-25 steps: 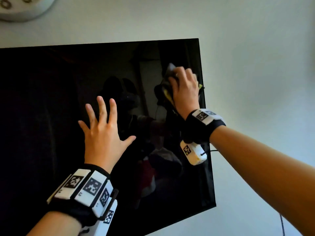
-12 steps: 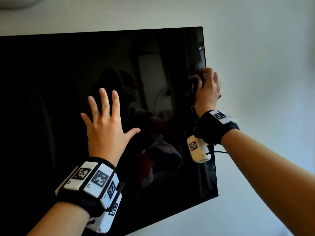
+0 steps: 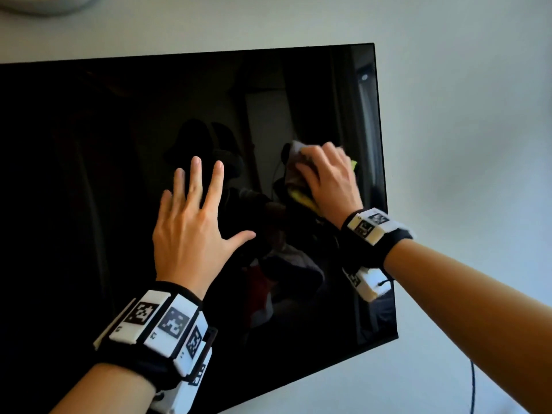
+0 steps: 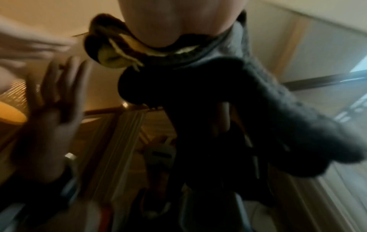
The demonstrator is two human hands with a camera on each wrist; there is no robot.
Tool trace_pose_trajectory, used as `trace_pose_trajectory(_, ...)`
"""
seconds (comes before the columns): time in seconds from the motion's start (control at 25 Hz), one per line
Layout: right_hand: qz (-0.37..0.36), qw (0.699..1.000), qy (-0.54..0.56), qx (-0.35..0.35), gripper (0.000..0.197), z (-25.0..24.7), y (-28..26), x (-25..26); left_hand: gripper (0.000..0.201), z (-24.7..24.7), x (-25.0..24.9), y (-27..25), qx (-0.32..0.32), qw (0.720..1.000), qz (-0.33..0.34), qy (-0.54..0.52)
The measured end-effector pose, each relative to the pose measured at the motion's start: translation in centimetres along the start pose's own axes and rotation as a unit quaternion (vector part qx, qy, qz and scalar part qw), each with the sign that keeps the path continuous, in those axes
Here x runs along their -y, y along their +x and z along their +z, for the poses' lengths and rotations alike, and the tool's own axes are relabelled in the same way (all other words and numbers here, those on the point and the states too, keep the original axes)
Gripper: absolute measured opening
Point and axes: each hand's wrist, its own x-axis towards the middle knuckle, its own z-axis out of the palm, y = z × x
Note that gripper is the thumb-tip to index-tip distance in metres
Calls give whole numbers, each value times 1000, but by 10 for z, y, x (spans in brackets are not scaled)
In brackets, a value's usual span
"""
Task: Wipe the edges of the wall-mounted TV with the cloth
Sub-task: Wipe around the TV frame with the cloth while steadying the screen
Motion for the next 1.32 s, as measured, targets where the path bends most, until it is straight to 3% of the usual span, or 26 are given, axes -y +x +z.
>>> trace_pose_trajectory(0.12,200,974,50,-96,25,1,21,5,120,-4,24,-19,8,999,-25,42)
trace_pose_trajectory(0.16,188,977,26,-93,30,5,20,22,123,-4,32,-25,17,998,-35,50)
trace_pose_trajectory(0.28,-21,1000,5,11,28,20,4,56,127,-3,50,-38,37,997,-36,61)
trace_pose_trajectory(0.32,-3,1000,19,9,27,18,9,55,127,-1,53,-41,41,997,-32,62)
trace_pose_trajectory(0.4,121,990,54,-56,26,19,19,57,126,1,54,-41,40,997,-28,56)
trace_pose_trajectory(0.44,130,988,49,-64,27,22,19,65,126,1,53,-41,38,997,-29,53)
trace_pose_trajectory(0.56,-24,1000,16,2,23,30,8,78,124,2,54,-39,35,998,-31,47)
trace_pose_trajectory(0.6,-5,1000,18,-2,22,29,13,73,124,2,55,-40,38,998,-30,47)
trace_pose_trajectory(0.68,104,992,39,-58,21,27,22,72,124,2,57,-40,45,997,-31,46)
trace_pose_trajectory(0.72,103,992,29,-61,21,29,19,77,124,1,57,-40,48,997,-32,44)
trace_pose_trajectory(0.8,-11,1000,6,-6,20,36,5,88,125,1,56,-40,55,997,-32,39)
trace_pose_trajectory(0.84,-31,999,3,10,20,35,4,88,125,0,56,-39,60,997,-34,36)
trace_pose_trajectory(0.96,119,991,42,-53,20,32,16,90,125,-3,61,-39,62,998,-25,19)
trace_pose_trajectory(1.0,111,992,30,-54,22,36,14,100,125,-5,65,-40,54,998,-15,10)
trace_pose_trajectory(1.08,2,1000,14,1,22,44,1,119,122,-12,81,-46,30,999,13,-5)
trace_pose_trajectory(1.12,-13,1000,11,14,21,44,1,118,121,-15,90,-49,21,1000,21,-4)
trace_pose_trajectory(1.24,158,984,46,-64,23,48,16,136,123,-24,139,-70,33,999,2,28)
trace_pose_trajectory(1.28,148,986,34,-65,25,53,13,150,124,-25,154,-78,43,998,-5,41)
trace_pose_trajectory(1.32,86,995,23,-42,25,61,8,166,126,-25,166,-83,54,997,-6,52)
